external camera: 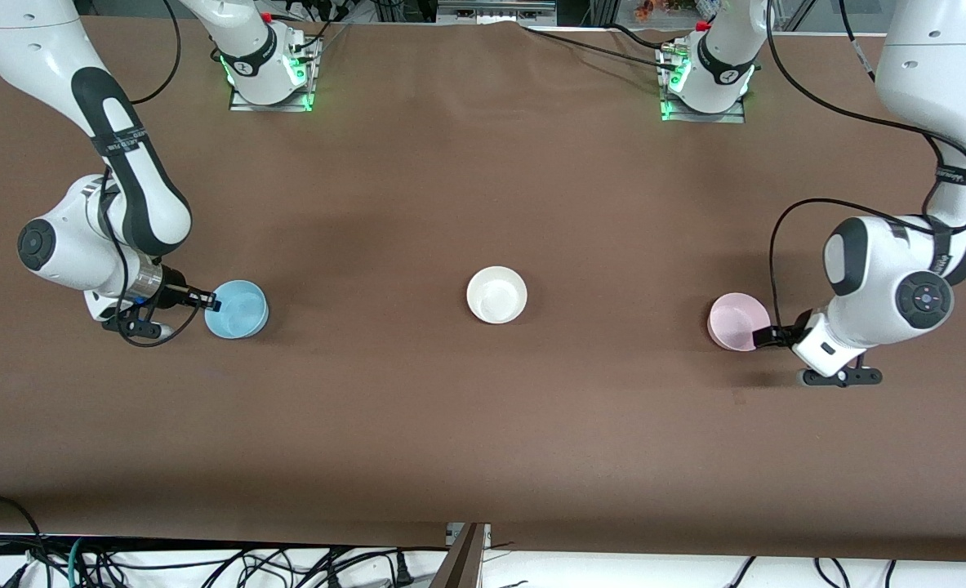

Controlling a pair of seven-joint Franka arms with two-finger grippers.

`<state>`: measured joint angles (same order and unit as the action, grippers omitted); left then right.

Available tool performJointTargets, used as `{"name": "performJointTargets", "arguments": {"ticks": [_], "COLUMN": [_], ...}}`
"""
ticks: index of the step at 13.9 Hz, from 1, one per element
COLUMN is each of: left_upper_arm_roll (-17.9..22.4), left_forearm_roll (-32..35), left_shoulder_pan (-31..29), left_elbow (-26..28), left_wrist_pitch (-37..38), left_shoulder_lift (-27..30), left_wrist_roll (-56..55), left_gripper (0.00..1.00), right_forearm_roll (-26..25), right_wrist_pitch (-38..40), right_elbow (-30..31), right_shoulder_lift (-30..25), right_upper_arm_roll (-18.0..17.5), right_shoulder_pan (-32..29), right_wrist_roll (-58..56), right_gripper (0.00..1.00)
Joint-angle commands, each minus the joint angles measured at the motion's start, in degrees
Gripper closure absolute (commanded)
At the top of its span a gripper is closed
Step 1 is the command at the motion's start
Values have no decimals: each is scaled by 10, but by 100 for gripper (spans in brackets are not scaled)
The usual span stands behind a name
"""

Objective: Stack pink and blue bowls on white bowl
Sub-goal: 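Move the left gripper down to the rim of the pink bowl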

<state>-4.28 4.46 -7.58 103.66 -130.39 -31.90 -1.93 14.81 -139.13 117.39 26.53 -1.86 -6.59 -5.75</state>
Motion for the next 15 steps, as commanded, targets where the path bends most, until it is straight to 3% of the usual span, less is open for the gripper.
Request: {"name": "performJointTargets", "arguments": {"ticks": [1, 5, 9, 15], "left_upper_arm_roll": [-1, -2, -2, -2], "left_forearm_roll": [11, 13, 13, 13], "left_shoulder_pan": [-8, -8, -7, -8], "left_elbow": [45, 78, 95, 101], "left_wrist_pitch": [-11, -13, -13, -12], "left_shoulder_lift": [29, 40, 43, 43], "left_wrist_roll": [8, 10, 11, 13], "left_gripper": [1, 8, 14, 59], "right_forearm_roll": [14, 14, 13, 13], "right_wrist_pitch": [50, 156, 186, 224], "right_elbow": [-34, -100, -124, -155], "right_shoulder_lift": [3, 4, 4, 4], "right_upper_arm_roll": [-4, -3, -3, -3], "right_shoulder_pan": [-6, -13, -14, -14], "right_wrist_roll": [-17, -17, -18, -18], "right_gripper": [100, 100, 100, 100]}}
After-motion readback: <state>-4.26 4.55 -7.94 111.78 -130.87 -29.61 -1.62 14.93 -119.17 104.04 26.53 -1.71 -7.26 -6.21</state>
